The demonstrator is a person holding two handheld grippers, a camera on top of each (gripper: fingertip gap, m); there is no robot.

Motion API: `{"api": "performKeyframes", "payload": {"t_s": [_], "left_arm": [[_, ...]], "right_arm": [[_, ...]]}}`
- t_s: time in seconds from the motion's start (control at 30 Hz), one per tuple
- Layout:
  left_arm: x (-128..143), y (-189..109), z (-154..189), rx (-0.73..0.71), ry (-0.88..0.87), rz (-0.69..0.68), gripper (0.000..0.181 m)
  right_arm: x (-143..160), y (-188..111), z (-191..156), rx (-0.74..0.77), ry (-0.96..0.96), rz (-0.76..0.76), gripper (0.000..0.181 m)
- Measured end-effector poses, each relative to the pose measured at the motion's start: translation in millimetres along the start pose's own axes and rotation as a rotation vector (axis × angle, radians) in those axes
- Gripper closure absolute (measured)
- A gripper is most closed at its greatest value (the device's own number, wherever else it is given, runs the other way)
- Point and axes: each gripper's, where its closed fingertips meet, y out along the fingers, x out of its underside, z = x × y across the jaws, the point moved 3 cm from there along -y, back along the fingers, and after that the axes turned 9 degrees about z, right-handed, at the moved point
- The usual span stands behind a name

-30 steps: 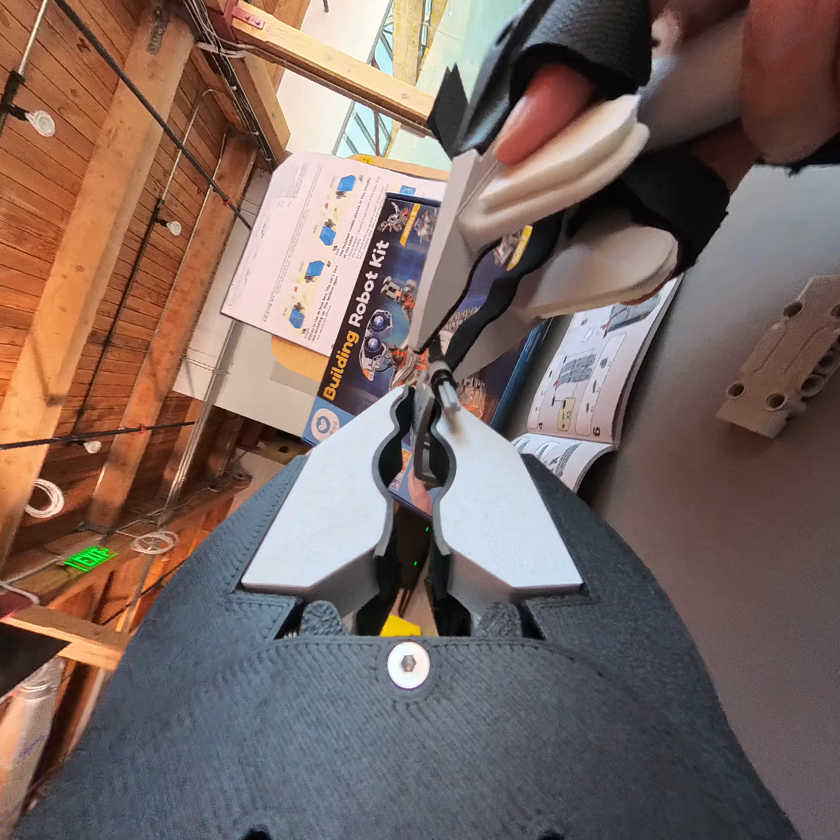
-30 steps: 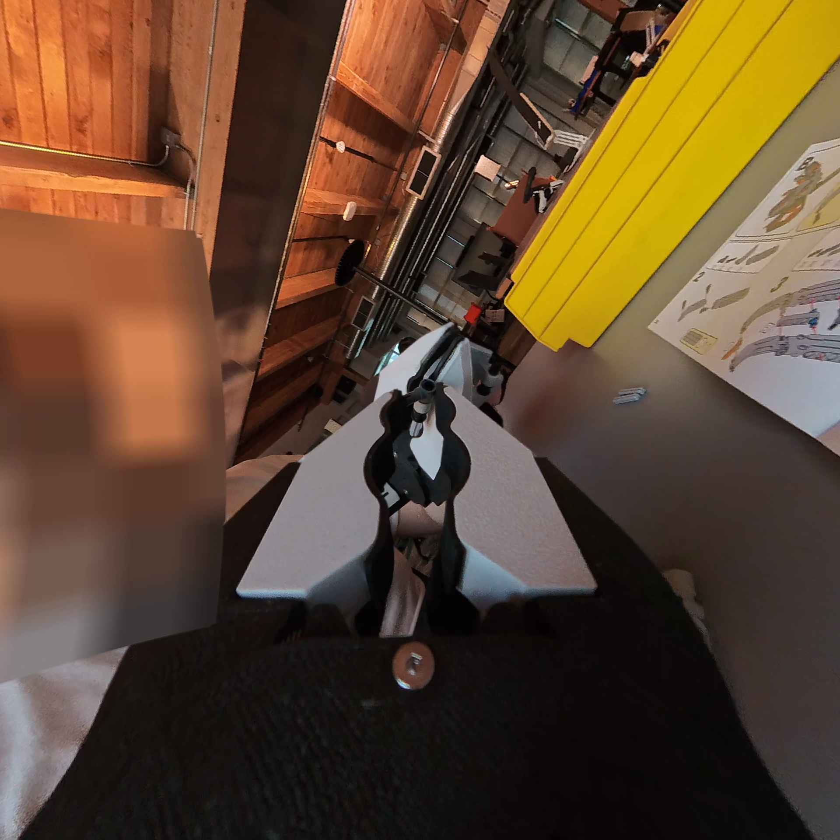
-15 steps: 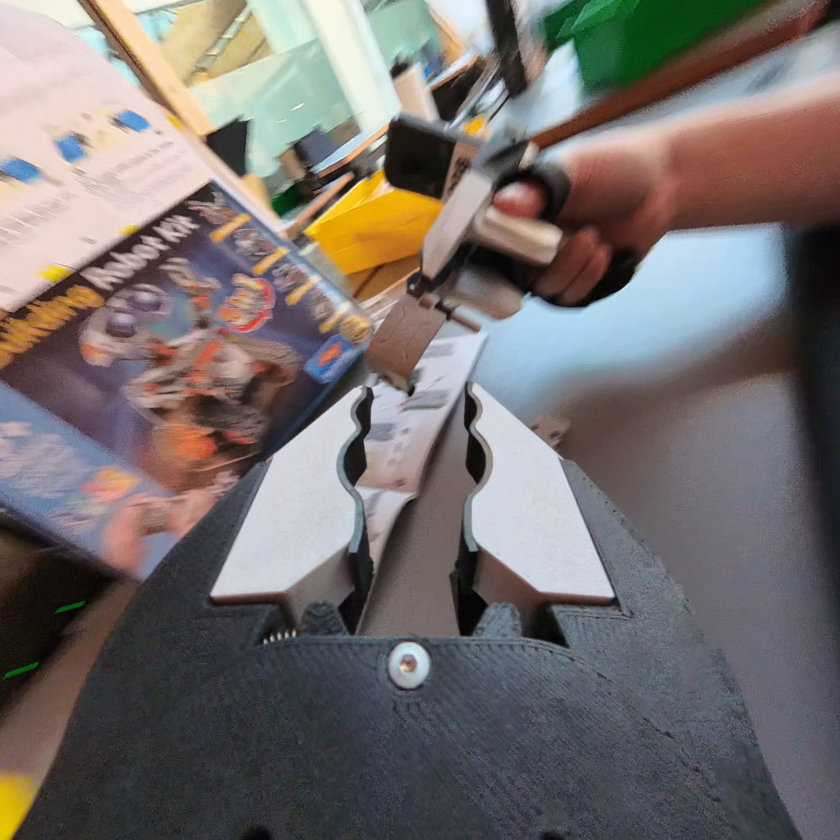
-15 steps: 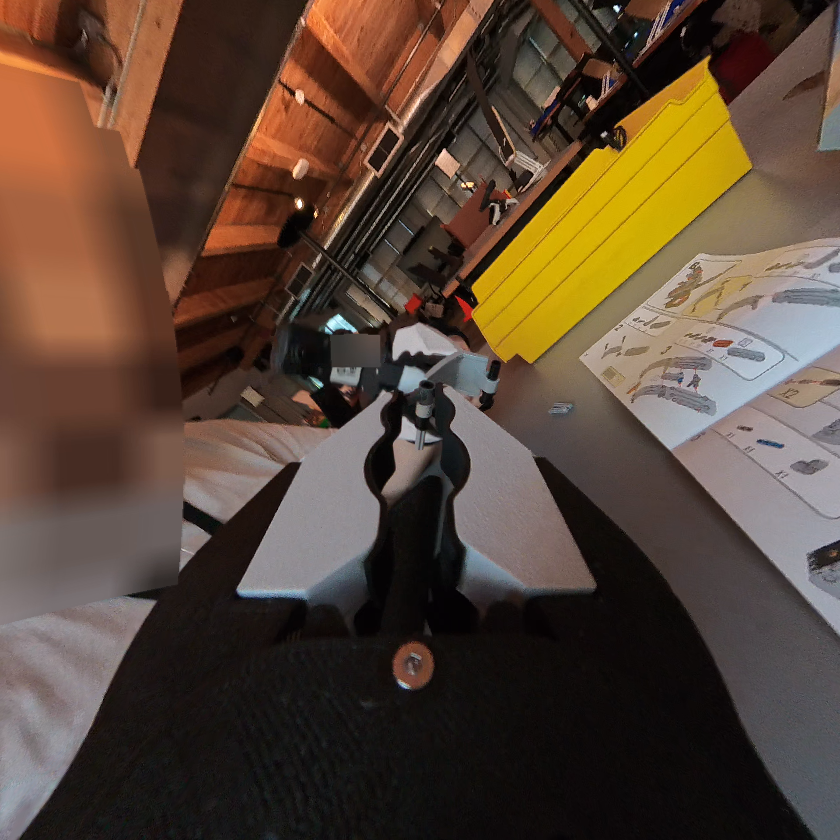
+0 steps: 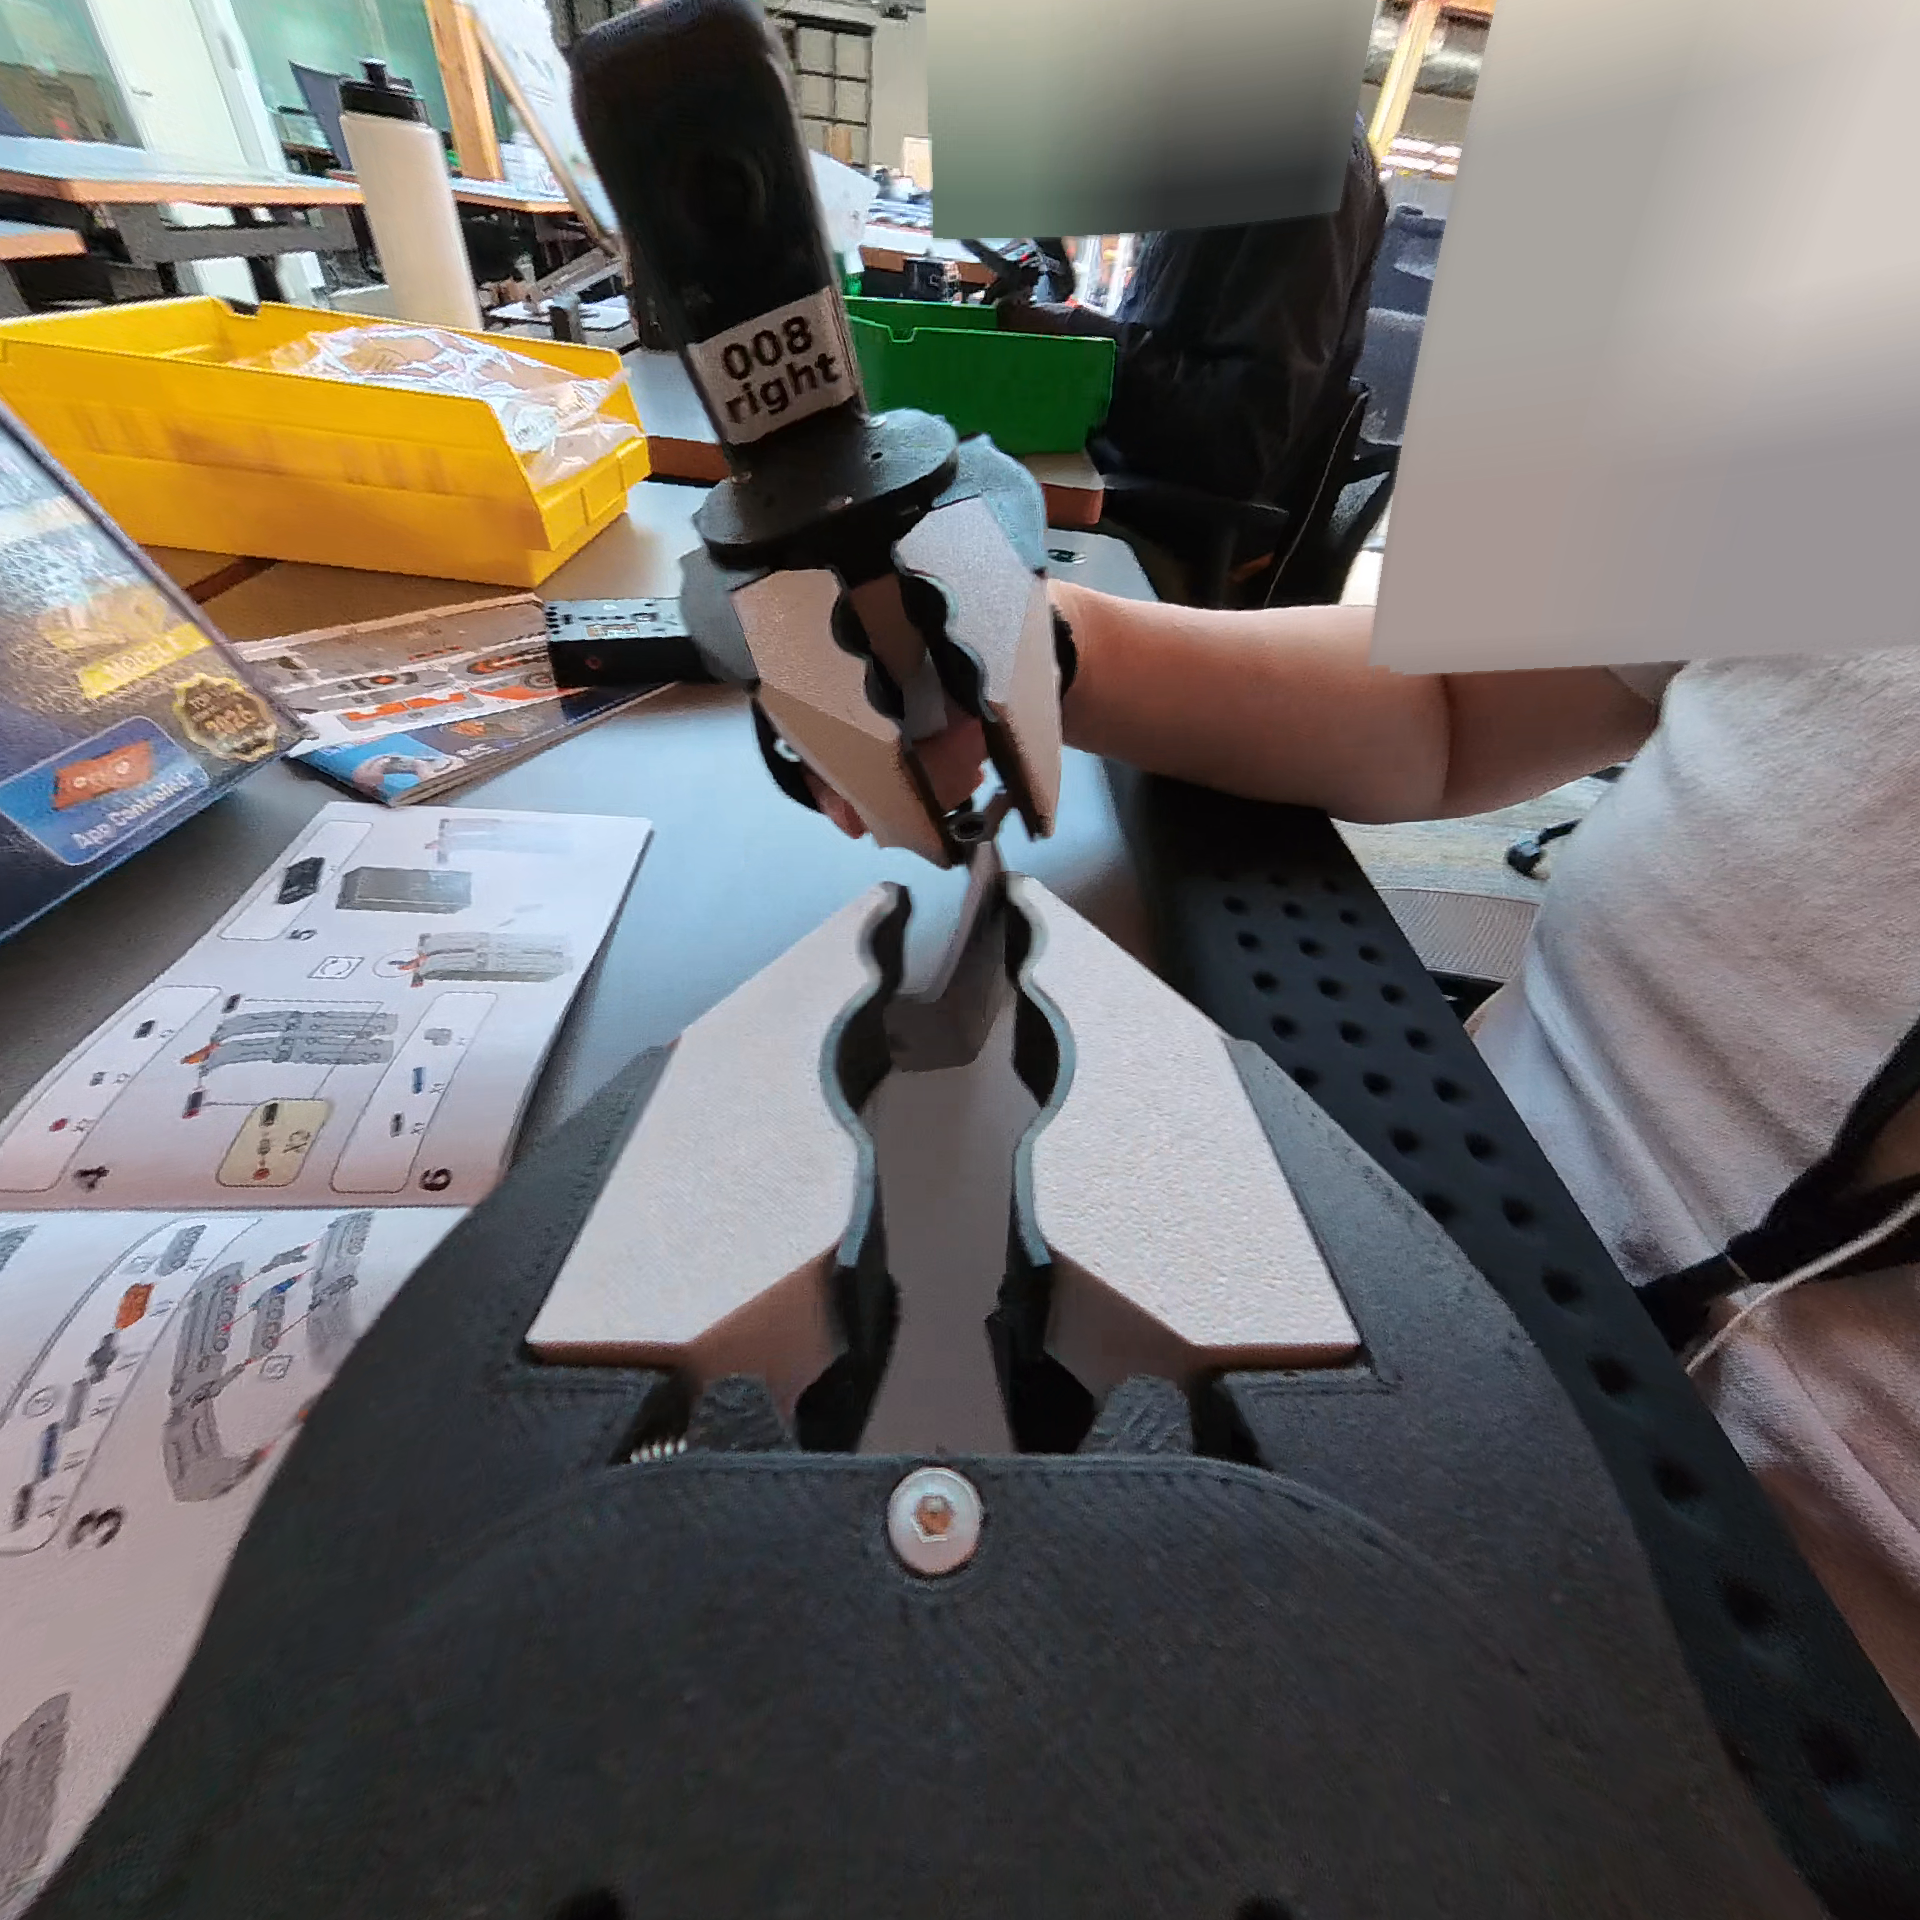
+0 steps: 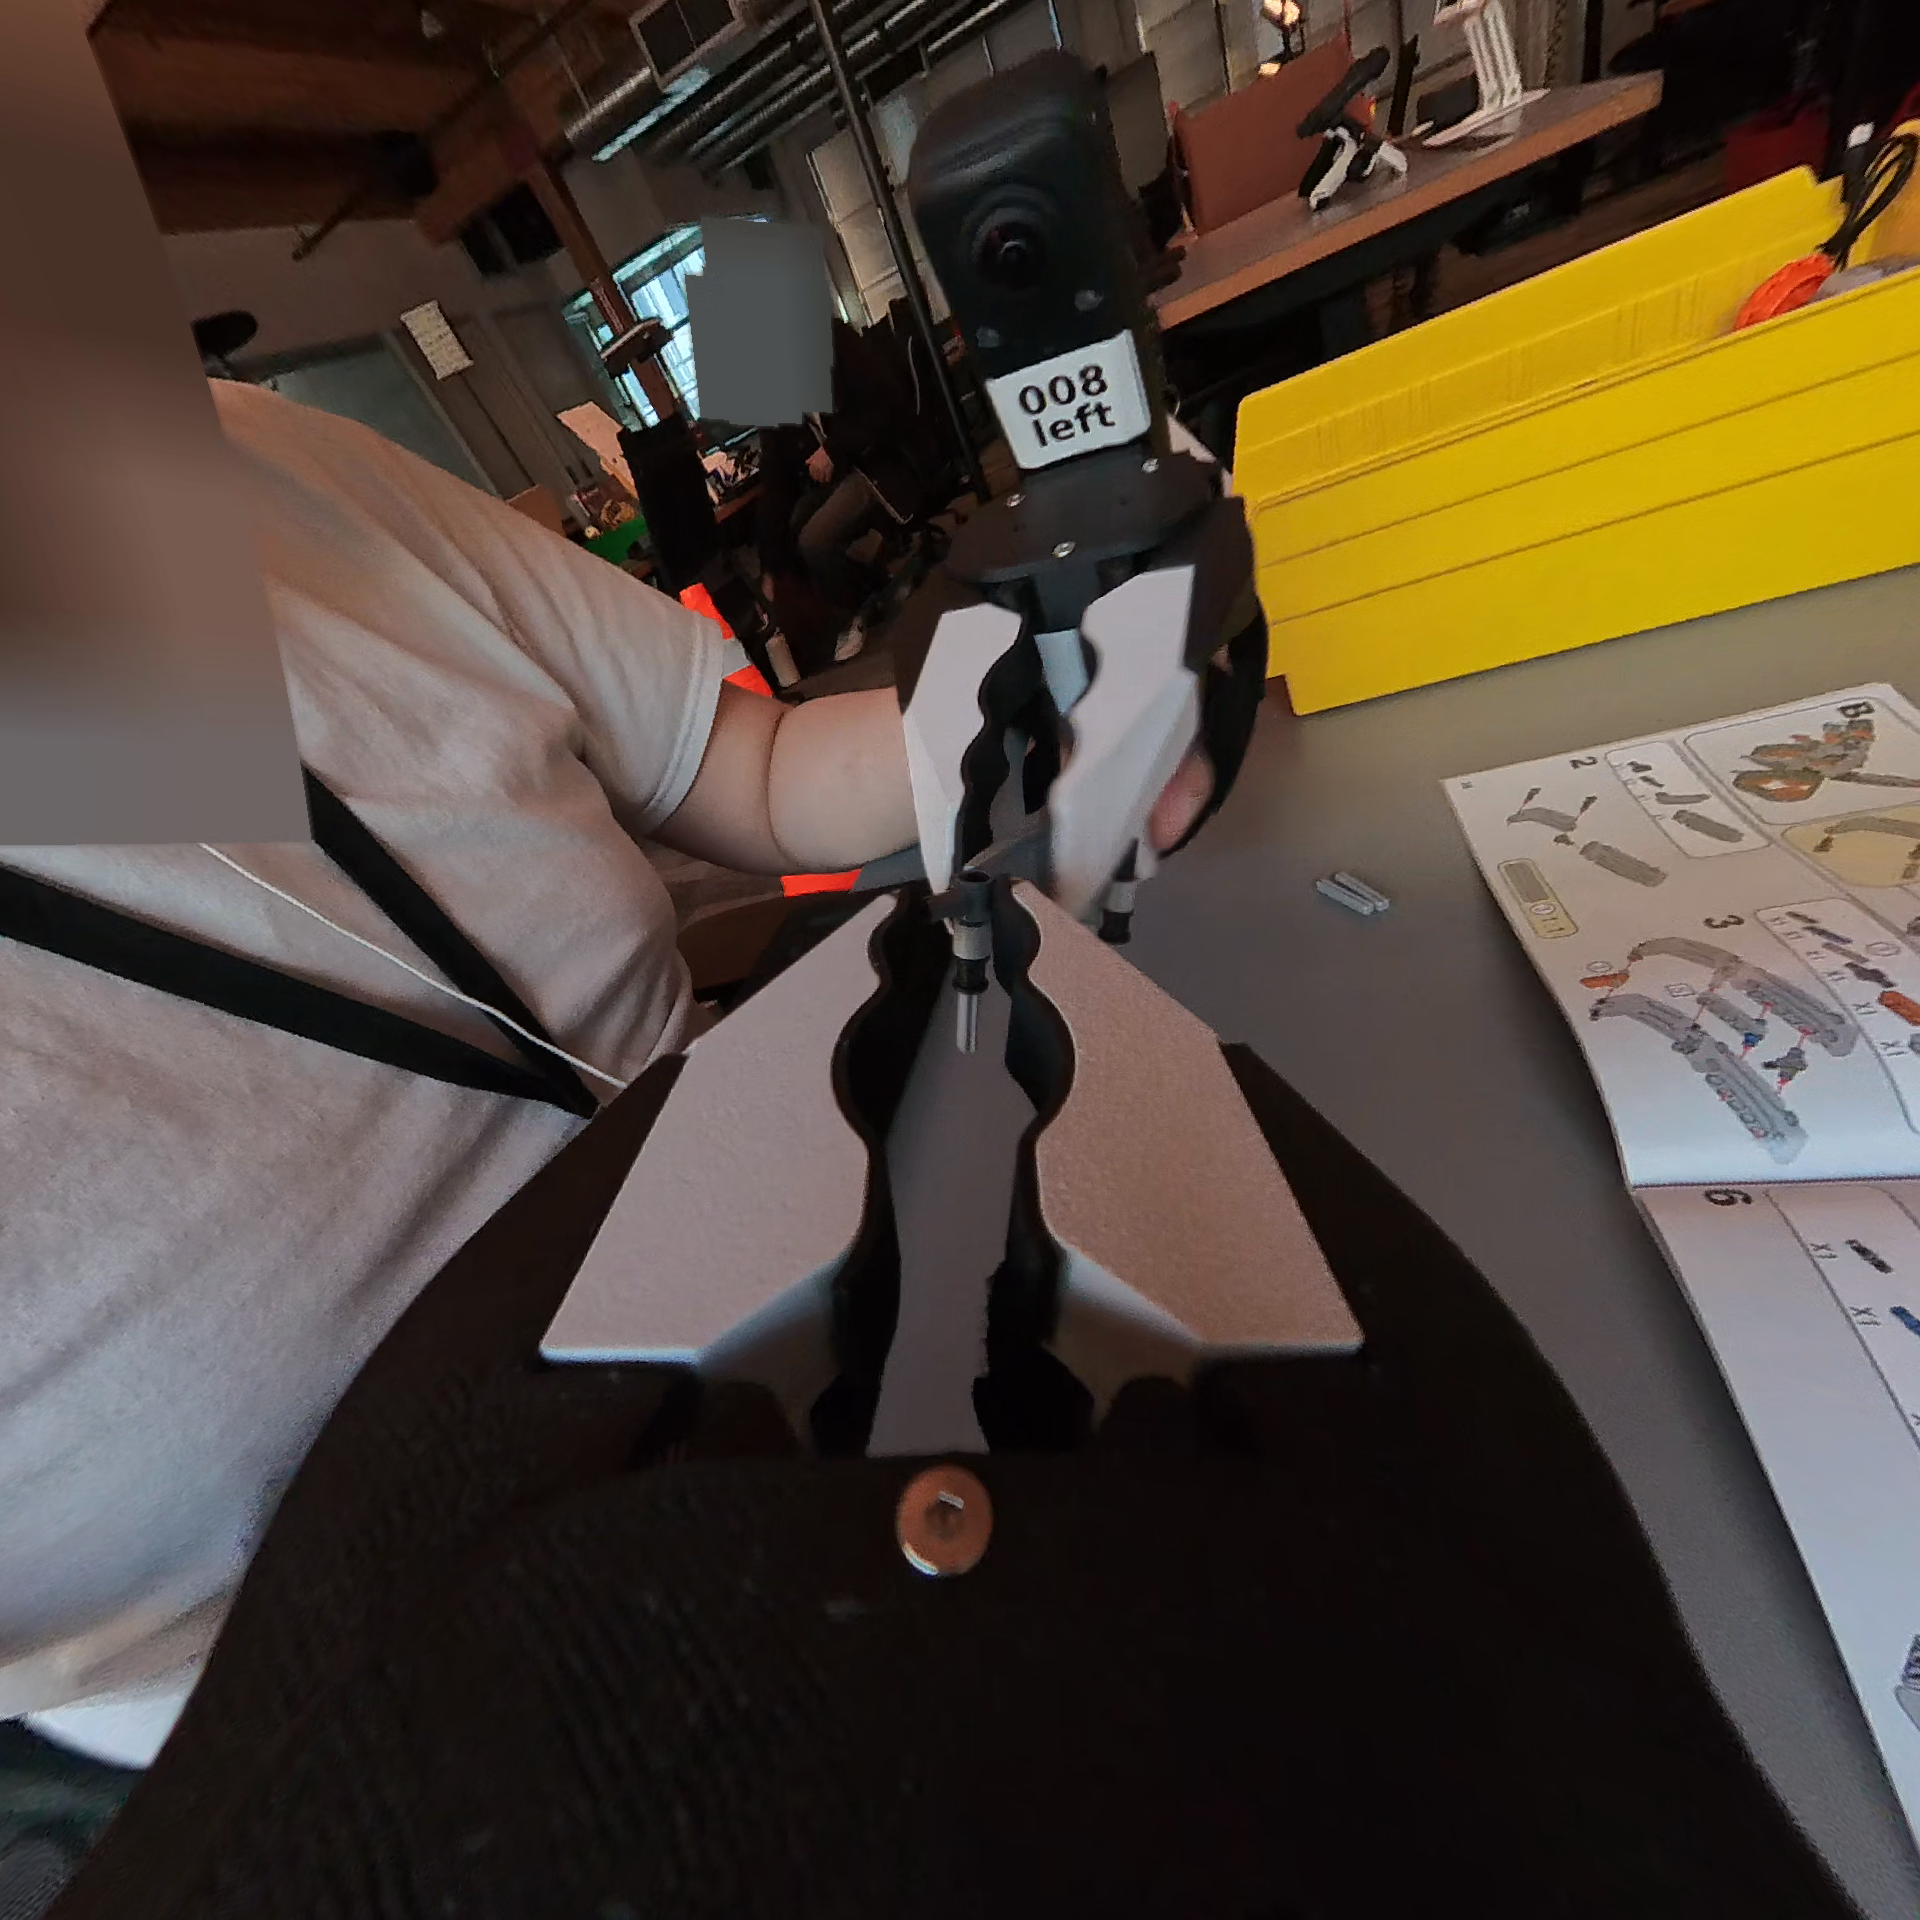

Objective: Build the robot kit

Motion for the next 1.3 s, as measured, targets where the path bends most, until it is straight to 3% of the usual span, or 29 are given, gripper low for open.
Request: {"api": "performKeyframes", "payload": {"t_s": [0.03, 0.13, 0.23, 0.3, 0.53, 0.73, 1.0, 1.3], "left_arm": [[0, 0, 4, 0.04, -0.01, 0.003, 0.181], [-5, -1, 2, 0.028, -0.026, 0.045, 0.181], [-11, -4, -5, -0.027, -0.005, 0.081, 0.181], [-15, -6, -6, -0.034, -0.02, 0.099, 0.181], [-14, -5, -4, -0.022, -0.027, 0.091, 0.181], [-30, -7, -4, -0.055, 0.003, 0.227, 0.165], [-47, -11, 12, 0.01, 0.06, 0.417, 0.175], [-45, -10, 15, 0.014, 0.113, 0.4, 0.161]], "right_arm": [[-2, 0, 2, 0.013, -0.014, 0.024, 0.171], [-9, -1, 5, 0.027, -0.039, 0.088, 0.171], [-7, -5, 12, 0.075, -0.036, 0.082, 0.156], [-4, -5, 13, 0.071, -0.034, 0.067, 0.168], [0, 2, 13, 0.063, -0.082, 0.046, 0.176], [-12, 5, 5, 0.07, -0.236, 0.125, 0.176], [-19, 11, -6, -0.027, -0.213, 0.203, 0.177], [-16, 15, -12, -0.094, -0.169, 0.19, 0.177]]}}
